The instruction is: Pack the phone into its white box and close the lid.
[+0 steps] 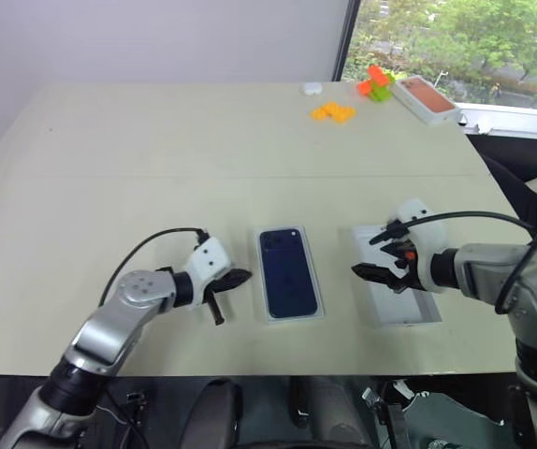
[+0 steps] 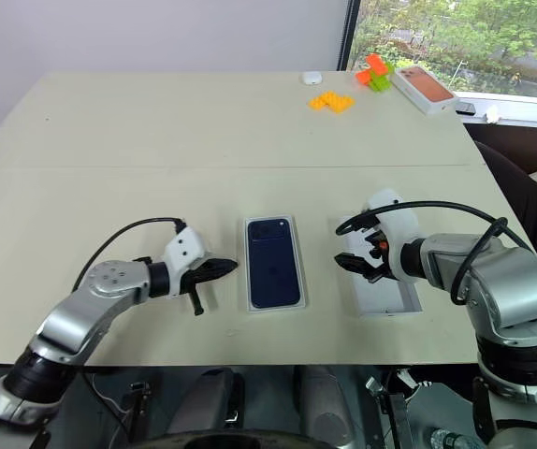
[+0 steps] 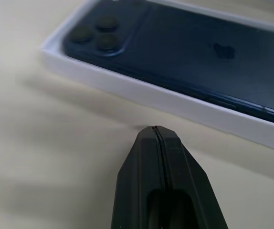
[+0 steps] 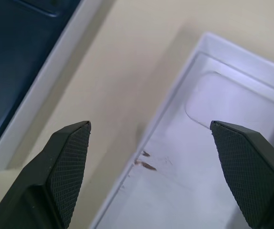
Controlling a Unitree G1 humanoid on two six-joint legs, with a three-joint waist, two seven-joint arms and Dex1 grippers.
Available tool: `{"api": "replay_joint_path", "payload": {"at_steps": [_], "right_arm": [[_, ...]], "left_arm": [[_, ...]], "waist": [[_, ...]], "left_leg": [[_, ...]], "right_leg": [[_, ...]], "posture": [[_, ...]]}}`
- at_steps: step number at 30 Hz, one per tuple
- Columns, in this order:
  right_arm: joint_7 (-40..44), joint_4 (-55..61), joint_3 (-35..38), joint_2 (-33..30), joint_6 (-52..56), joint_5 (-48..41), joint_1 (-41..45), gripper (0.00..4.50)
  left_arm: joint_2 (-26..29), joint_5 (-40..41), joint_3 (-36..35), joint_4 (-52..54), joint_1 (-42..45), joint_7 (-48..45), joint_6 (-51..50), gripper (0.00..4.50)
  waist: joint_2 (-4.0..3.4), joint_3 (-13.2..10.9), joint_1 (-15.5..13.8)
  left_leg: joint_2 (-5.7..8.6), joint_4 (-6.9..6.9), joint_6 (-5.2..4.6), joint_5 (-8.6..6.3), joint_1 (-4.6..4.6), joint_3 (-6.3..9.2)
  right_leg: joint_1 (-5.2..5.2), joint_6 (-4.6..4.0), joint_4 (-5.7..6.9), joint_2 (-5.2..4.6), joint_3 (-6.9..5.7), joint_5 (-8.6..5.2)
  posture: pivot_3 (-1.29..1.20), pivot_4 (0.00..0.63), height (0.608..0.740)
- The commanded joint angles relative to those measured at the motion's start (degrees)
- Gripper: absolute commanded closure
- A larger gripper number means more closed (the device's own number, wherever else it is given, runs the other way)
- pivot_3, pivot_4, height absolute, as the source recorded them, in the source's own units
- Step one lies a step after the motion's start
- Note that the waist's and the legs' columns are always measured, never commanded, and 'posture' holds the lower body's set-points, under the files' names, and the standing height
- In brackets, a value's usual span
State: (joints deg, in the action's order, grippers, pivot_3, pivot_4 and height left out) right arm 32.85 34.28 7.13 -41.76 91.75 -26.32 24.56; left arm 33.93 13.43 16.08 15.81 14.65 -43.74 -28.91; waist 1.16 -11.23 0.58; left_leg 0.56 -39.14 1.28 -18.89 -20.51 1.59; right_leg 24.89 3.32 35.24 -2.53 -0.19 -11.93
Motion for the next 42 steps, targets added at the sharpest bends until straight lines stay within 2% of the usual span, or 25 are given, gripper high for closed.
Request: {"api": "replay_joint_path", "payload": {"at_steps": [1,6,11,20,23,27,41,42], "right_arm": [[-1.36,1.99,0.07,-1.21,0.62,-0.46,1.26,0.31],[-2.46,1.61,0.26,-0.83,0.75,-1.33,1.65,0.31],[-5.1,0.65,-0.5,0.19,0.75,-2.7,1.52,0.31],[-14.68,-1.9,-0.29,2.99,0.75,-8.97,0.91,0.31],[-19.8,-2.29,-0.37,4.09,0.75,-13.56,-0.23,1.21],[-26.65,-3.63,0.53,3.83,0.75,-20.4,-0.78,3.19],[-50.4,-9.15,1.45,0.07,0.75,-47.26,-0.78,3.19],[-51.94,-9.66,1.45,0.09,0.75,-49.12,-0.72,3.47]], "left_arm": [[-1.55,-2.23,2.21,-0.64,2.54,-0.95,2.5,4.5],[-3.71,-2.61,3.15,-1.08,4.1,-1.52,2.17,4.5],[-3.01,-1.94,1.34,0.31,2.77,-1.95,1.41,4.5],[-0.93,2.05,-5.99,3.46,-0.97,-2.09,-0.32,4.5],[-0.57,2.4,-6.85,4.2,-1.8,-1.99,-0.76,4.5],[-0.89,2.22,-6.89,4.2,-2.08,-1.69,-0.74,4.5],[-1.57,2.81,-6.99,4.61,-2.51,-0.74,-0.85,4.5],[-1.62,2.95,-7.07,4.68,-2.57,-0.71,-0.87,4.5]], "waist": [[0.0,0.0,0.02],[-0.01,0.0,-0.01],[-0.01,0.0,0.02],[-0.01,0.0,0.1],[0.0,0.0,0.05],[0.0,0.0,0.07],[-0.01,0.0,0.1],[0.0,0.0,0.1]], "left_leg": [[-0.01,0.0,0.0,0.0,0.01,0.0],[-0.04,0.01,-0.01,0.0,0.02,0.02],[-0.04,0.01,-0.01,0.0,0.02,0.02],[-0.1,0.01,-0.01,0.0,0.04,0.03],[-0.08,0.01,-0.01,0.0,0.04,0.02],[-0.07,0.01,-0.01,-0.01,0.01,0.02],[-0.1,0.01,-0.02,-0.01,0.01,0.01],[-0.1,0.01,-0.02,-0.01,0.01,0.01]], "right_leg": [[0.0,0.0,0.0,0.0,0.0,0.0],[0.0,0.01,0.02,0.03,0.0,0.0],[0.0,0.02,0.02,0.03,0.0,0.0],[0.0,0.02,0.05,0.06,0.0,0.0],[-0.01,0.02,0.04,0.05,0.0,0.0],[-0.01,0.03,0.02,0.03,0.0,-0.01],[-0.01,0.03,0.03,0.06,0.02,-0.01],[-0.01,0.03,0.03,0.06,0.02,-0.01]], "posture": [[0.0,0.15,0.74],[0.0,0.15,0.74],[0.0,0.15,0.74],[0.0,0.15,0.74],[0.0,0.15,0.74],[0.0,0.15,0.74],[0.0,0.15,0.74],[0.0,0.15,0.74]]}}
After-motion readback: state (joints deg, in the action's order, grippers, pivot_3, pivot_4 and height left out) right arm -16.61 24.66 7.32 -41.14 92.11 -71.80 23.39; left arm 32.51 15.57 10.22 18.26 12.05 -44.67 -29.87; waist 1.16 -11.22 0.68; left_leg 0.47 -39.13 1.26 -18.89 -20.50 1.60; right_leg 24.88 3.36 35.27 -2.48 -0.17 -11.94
